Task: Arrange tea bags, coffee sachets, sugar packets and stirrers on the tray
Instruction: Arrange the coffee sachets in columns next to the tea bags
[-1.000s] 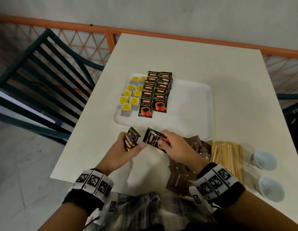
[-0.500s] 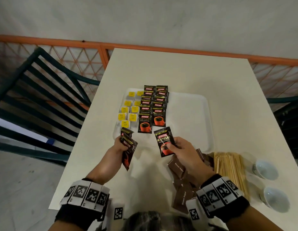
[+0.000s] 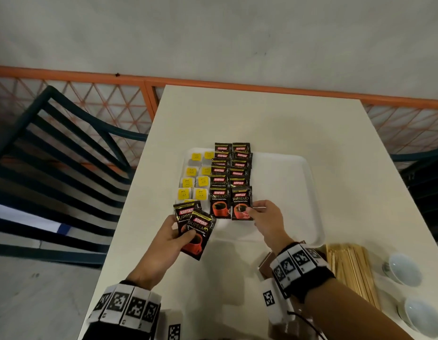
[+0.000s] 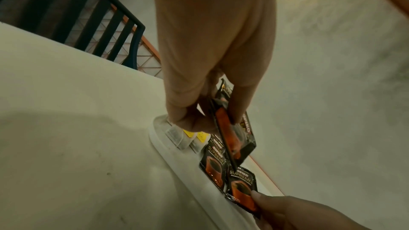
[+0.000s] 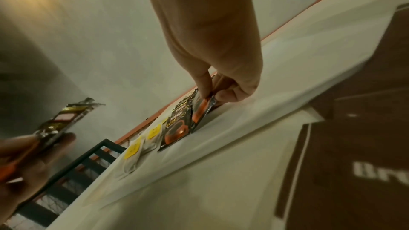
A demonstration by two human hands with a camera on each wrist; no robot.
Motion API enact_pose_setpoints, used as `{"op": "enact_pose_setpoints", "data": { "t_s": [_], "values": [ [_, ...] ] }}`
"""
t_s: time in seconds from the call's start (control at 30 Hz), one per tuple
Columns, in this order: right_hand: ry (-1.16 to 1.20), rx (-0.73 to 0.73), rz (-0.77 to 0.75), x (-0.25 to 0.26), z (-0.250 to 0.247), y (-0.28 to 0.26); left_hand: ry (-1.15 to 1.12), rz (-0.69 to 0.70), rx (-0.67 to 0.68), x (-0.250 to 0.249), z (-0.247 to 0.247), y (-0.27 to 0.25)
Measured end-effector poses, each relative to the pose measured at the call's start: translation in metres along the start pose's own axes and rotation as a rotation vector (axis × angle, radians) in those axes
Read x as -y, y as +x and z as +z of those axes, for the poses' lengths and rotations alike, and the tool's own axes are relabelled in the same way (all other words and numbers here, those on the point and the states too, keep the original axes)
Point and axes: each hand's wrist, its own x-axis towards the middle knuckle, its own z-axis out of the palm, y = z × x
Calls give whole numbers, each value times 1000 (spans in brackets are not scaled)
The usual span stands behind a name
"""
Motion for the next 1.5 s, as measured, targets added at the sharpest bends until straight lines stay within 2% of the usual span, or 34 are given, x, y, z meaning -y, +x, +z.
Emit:
{"op": "enact_pose_setpoints", "data": {
  "t_s": [0.27,0.67,0.7,0.77,0.87,0.93,1.07,1.23,1.5],
  "values": [
    [-195,-105,-129,-5,5,3,-34,2,4,1,8,14],
    [-243,-98,-261,-9,5,-5,-185,-31,58,2,23,18],
    [-237,-61,-272,-6,4,-13,-211,-39,65,2,25,20],
    [-179,104,-259,-2,3,-30,-228,-44,88,0,29,23],
    [-2,381,-128,1,3,-56,-198,-24,122,-1,38,29],
    [47,450,-103,-3,4,-63,-182,-9,157,-1,43,32],
    [64,373,-118,-9,3,-56,-113,-9,138,4,50,40],
    [-45,198,-98,-17,-12,-32,298,72,-107,8,45,48],
    [-285,138,-204,-20,-15,-22,551,166,-137,12,49,55]
  ]
}}
